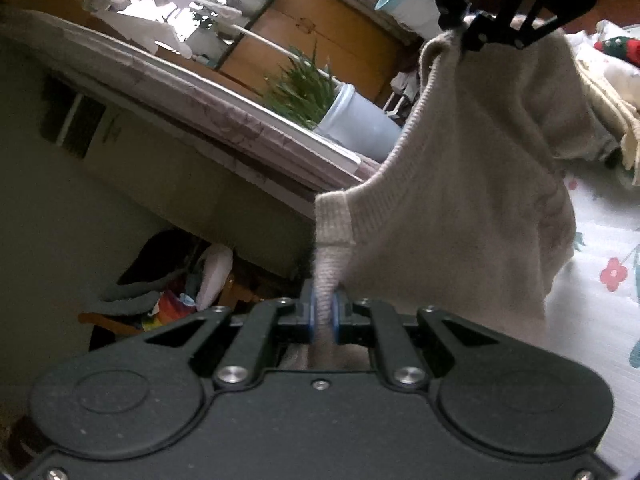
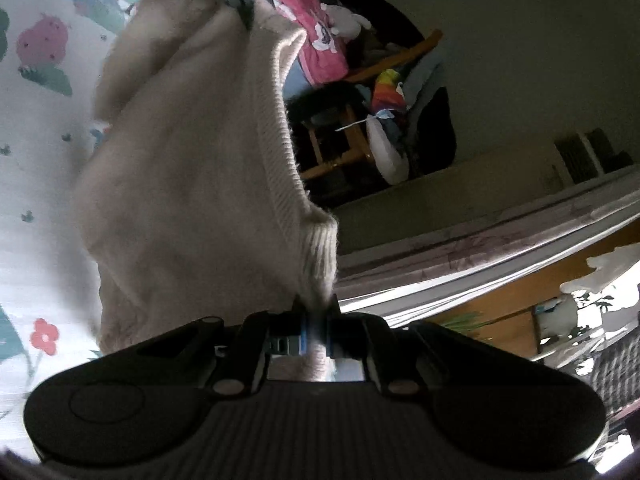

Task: Fold clothes
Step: 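Lift the sweater up with both tools, holding it hanging between them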

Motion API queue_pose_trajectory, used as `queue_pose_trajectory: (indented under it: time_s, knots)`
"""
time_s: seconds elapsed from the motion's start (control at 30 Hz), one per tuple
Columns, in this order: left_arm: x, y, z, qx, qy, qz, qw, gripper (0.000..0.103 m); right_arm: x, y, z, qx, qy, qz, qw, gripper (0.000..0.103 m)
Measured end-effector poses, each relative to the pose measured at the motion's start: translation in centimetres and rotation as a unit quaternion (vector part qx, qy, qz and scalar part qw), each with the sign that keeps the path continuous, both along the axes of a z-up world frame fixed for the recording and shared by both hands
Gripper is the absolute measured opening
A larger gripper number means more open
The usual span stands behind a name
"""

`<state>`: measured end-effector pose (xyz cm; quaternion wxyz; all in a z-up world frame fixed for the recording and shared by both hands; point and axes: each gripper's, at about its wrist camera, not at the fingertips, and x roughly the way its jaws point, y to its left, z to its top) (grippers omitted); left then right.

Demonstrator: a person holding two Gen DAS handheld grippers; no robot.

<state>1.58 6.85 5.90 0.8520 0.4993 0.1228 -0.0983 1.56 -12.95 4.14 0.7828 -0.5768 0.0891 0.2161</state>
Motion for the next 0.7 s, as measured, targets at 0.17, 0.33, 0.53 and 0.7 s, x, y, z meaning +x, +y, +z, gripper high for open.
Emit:
queue_pose_trajectory:
  time_s: [0.17, 0.33, 0.53, 0.7]
  knots:
    - [-4.5, 0.9, 1.2, -0.009, 0.029, -0.041, 0.9987, 0.007, -4.8, -1.8, 1.1, -0.004, 0.003, 0.033, 0.999, 0.009]
    - [-6.3, 1.4, 1.3, -0.018, 0.036, -0.049, 0.998, 0.007, -7.3, -1.7, 1.6, -0.005, 0.003, 0.043, 0.999, 0.009]
    - [-6.0, 1.6, 2.1, -0.022, 0.019, -0.042, 0.9987, 0.007, -7.8, -0.9, 2.7, 0.006, 0.005, 0.038, 0.999, 0.009]
    - [-7.0, 1.8, 2.5, -0.019, 0.01, -0.046, 0.9987, 0.007, -9.0, -1.0, 3.2, 0.016, 0.006, 0.035, 0.999, 0.009]
